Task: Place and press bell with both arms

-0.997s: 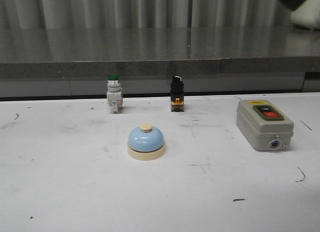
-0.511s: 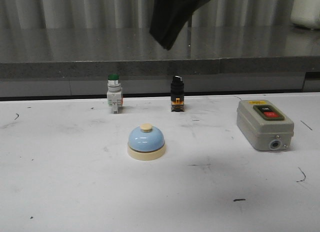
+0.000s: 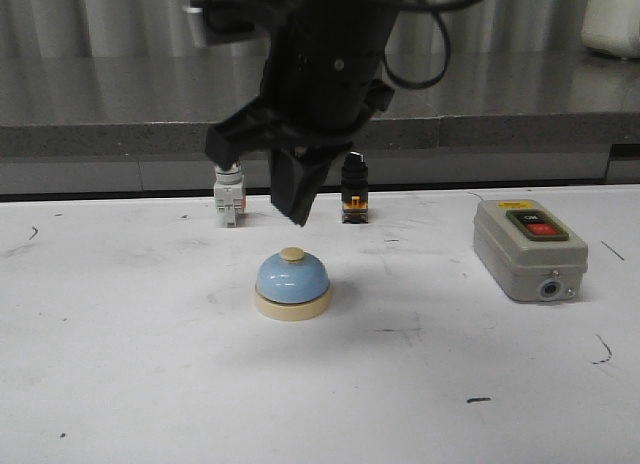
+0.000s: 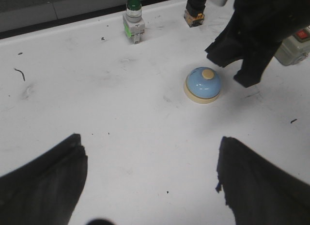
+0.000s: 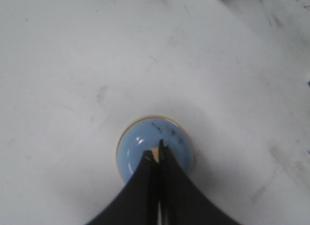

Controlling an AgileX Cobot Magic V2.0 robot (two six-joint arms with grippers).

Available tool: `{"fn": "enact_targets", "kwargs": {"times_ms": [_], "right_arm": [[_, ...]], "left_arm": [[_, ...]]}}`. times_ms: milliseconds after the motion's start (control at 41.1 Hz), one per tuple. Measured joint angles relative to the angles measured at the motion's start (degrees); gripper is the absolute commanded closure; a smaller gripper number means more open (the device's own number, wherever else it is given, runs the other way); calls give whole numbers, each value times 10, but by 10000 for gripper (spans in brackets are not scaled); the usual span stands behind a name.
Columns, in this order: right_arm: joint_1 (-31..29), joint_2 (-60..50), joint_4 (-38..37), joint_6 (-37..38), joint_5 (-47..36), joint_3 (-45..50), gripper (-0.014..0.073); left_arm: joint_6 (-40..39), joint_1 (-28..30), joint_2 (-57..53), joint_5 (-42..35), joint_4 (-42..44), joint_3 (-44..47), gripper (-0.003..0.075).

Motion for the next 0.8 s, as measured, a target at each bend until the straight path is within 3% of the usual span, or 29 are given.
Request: {"fn": "enact_targets", "kwargs": {"times_ms": [170, 340, 559, 802], "right_arm": [[0, 39, -5, -1, -27, -10, 662], [0, 23, -7, -2, 19, -20, 662], [0, -110, -7, -2, 43, -10, 662], [-33, -266, -7, 1, 51, 85, 662]], "left_arm": [[0, 0, 0, 0, 0, 0, 185], [0, 0, 0, 0, 0, 0, 185], [0, 0, 0, 0, 0, 0, 185], [0, 0, 0, 0, 0, 0, 185]]}}
